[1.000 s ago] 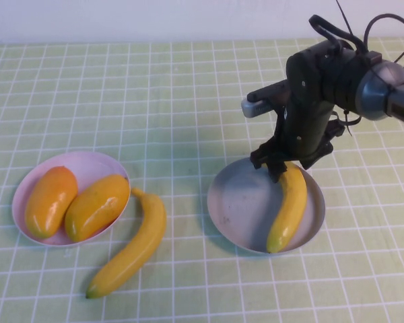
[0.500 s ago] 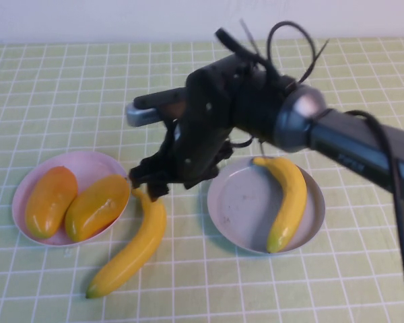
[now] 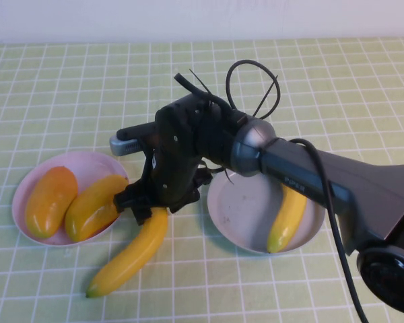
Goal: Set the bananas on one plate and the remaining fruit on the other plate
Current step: Put another type of fruit in the right plate
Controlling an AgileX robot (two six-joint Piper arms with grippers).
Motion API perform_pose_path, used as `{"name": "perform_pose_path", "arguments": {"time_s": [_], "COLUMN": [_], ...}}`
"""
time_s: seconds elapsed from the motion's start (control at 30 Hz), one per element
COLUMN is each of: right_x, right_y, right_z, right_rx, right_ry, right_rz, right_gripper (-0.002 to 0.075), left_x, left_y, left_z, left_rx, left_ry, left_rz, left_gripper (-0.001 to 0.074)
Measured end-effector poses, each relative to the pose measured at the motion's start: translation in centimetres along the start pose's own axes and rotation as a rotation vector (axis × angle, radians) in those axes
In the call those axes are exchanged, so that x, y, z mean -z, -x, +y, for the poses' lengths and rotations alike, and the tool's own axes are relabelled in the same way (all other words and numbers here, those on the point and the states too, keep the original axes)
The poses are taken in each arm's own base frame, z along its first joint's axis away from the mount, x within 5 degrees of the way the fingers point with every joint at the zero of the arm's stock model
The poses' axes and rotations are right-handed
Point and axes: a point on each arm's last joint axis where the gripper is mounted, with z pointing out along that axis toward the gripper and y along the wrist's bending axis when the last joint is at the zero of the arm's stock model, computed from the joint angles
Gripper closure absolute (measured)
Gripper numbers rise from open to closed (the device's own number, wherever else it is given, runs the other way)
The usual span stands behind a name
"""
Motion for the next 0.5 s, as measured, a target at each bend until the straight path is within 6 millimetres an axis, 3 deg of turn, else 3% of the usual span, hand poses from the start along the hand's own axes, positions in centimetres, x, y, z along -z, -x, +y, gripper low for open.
{"name": "perform_pose_path", "arguments": {"time_s": [0.13,0.27,0.5], "right_x": [-0.71,-0.80,0.11], "right_y": [-0.14,-0.13,-0.12], "right_z": [-0.24,-0.33,-0.71], "right_rx": [0.006,0.011,0.014], "right_ry": [-0.018,-0.027,-0.048], "right_rz": [0.015,0.014,0.025], "right_gripper": [0.0298,0.0424,0.0432], "left_x": [0.00,0.00,0.00], "left_y": [0.00,0.00,0.00], "left_z": [0.00,0.00,0.00], "left_rx": [0.000,0.000,0.000], "left_ry": [0.000,0.000,0.000], "left_rz": [0.000,0.000,0.000], "left_gripper": [0.0731,0.0731,0.0731]}}
